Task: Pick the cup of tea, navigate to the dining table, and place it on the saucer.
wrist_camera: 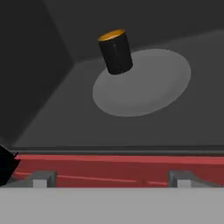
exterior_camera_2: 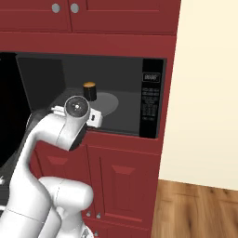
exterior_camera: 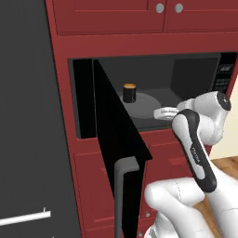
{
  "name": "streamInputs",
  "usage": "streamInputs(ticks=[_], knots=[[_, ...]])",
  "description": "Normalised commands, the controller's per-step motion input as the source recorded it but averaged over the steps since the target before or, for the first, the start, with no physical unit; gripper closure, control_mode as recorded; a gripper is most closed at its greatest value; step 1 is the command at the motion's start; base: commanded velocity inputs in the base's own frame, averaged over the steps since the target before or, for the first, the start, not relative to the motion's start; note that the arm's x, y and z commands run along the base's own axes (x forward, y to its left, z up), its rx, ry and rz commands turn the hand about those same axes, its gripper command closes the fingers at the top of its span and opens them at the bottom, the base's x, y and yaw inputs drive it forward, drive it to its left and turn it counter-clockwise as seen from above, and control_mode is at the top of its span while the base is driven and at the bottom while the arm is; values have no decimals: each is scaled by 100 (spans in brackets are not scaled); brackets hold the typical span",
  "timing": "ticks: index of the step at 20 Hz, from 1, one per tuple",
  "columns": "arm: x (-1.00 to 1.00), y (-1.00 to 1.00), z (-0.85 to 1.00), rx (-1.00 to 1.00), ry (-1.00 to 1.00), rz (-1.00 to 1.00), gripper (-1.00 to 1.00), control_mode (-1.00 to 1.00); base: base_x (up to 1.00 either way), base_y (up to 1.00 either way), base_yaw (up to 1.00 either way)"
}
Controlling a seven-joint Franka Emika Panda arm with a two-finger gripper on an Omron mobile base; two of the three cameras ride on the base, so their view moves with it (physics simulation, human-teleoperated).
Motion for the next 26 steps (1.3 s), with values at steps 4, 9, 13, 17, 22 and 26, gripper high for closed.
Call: streamInputs(ticks=[4,9,13,17,22,26], knots=[[65,11,16,16,-43,14,-100,-100,0,0,0],[15,32,0,1,-51,11,-100,-100,0,0,0],[9,4,0,-1,-34,9,-100,-100,0,0,0],[0,12,6,-3,-23,-2,-100,-100,0,0,0],[26,-12,12,0,-6,0,-100,-100,0,0,0],[51,-1,34,0,4,-1,-100,-100,0,0,0]])
